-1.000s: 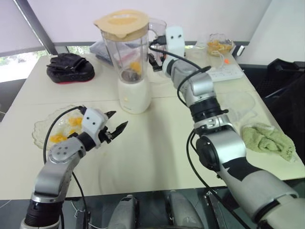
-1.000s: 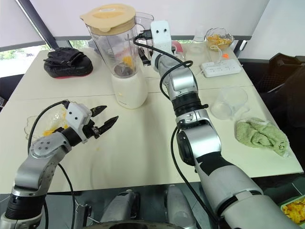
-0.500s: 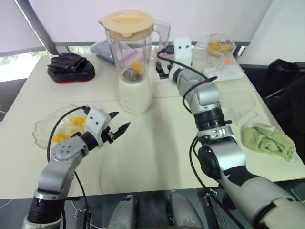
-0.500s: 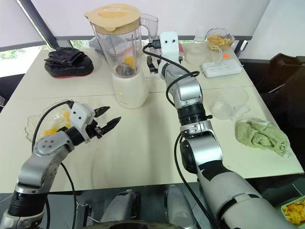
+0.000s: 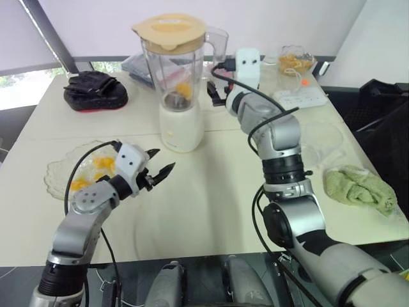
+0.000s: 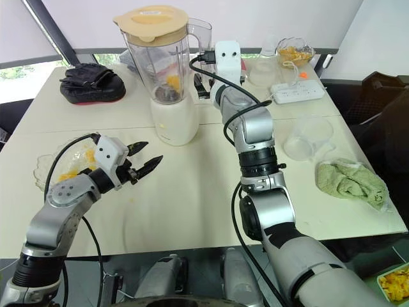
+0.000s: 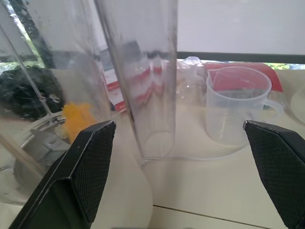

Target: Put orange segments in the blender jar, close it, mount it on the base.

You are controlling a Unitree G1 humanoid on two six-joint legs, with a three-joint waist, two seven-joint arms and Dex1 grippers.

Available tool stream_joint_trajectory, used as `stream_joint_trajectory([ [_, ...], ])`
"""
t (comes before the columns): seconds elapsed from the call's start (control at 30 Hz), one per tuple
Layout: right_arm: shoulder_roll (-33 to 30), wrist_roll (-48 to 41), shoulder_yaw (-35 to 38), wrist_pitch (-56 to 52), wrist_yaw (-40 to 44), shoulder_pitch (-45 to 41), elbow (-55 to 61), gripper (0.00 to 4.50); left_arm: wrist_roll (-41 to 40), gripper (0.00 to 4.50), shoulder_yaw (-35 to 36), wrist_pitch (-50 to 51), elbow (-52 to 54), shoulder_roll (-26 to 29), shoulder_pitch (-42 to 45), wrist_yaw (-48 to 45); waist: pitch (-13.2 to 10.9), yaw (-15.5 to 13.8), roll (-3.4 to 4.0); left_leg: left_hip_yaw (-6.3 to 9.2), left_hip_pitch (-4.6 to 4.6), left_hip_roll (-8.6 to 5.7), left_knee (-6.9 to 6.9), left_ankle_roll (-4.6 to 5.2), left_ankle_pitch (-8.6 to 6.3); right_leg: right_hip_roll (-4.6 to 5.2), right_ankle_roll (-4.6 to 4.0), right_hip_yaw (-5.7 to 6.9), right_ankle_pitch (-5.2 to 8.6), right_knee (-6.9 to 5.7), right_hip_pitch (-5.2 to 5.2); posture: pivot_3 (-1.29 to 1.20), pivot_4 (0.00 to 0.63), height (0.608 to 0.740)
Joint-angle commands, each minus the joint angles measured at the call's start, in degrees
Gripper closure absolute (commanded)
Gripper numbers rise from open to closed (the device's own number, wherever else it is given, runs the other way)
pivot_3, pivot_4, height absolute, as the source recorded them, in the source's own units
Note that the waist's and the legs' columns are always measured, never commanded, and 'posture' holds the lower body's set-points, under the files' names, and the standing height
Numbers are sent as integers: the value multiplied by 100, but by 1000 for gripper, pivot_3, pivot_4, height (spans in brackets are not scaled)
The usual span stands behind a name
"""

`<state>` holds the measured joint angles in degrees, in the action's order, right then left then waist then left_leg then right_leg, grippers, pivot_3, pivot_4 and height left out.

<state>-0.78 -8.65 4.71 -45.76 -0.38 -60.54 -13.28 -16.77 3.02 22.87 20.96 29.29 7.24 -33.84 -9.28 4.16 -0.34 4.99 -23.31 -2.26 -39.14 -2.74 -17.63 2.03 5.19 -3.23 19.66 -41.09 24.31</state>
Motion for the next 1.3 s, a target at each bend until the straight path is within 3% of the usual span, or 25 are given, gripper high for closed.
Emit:
stream_joint_trajectory([
  [0.03,100,-90,-143,-89,120,21,470,46,19,1442,5,-164,88,23,79,-39,0,0,0,0,0,0,0,0,0,0,0,0,0,0,0,0,150,740],
  [0.43,211,-148,-185,-213,165,-9,575,46,16,1442,46,-176,97,57,39,-67,0,5,0,0,0,0,0,-1,0,0,0,0,0,0,0,0,150,740],
  [0.83,-66,-490,42,-1121,419,179,1454,46,-2,1442,107,-171,22,115,71,-99,0,-6,0,1,0,0,1,0,0,1,0,-2,0,0,0,0,150,740],
  [1.0,-623,-747,220,-1291,895,497,1945,46,-56,1442,197,-181,-53,109,193,-68,1,-32,-1,2,-1,0,0,1,-1,2,0,-3,0,2,-1,0,150,740],
  [1.3,-2144,-1681,493,-915,2608,2183,3407,46,-558,1442,705,245,132,161,336,31,1,-15,-4,2,-2,-1,2,35,-19,1,0,-5,0,5,-2,0,150,740],
])
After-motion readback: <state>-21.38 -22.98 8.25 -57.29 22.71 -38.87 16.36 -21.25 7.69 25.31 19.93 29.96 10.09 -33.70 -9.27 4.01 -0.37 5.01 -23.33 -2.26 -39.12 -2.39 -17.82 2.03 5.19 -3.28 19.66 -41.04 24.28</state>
